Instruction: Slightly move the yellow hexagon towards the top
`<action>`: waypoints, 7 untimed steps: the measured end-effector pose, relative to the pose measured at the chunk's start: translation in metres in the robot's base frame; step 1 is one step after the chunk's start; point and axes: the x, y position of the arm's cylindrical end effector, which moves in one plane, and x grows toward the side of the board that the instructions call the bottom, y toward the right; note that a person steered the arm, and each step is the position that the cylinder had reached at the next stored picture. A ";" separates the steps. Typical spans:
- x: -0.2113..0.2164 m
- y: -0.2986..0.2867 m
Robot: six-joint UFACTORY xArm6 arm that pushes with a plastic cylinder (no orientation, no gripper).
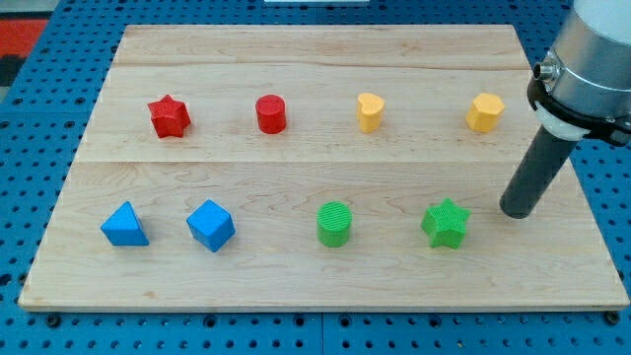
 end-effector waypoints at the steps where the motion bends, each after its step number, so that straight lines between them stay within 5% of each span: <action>1: -0.009 0.002; 3: -0.053 0.060; 7: -0.121 0.029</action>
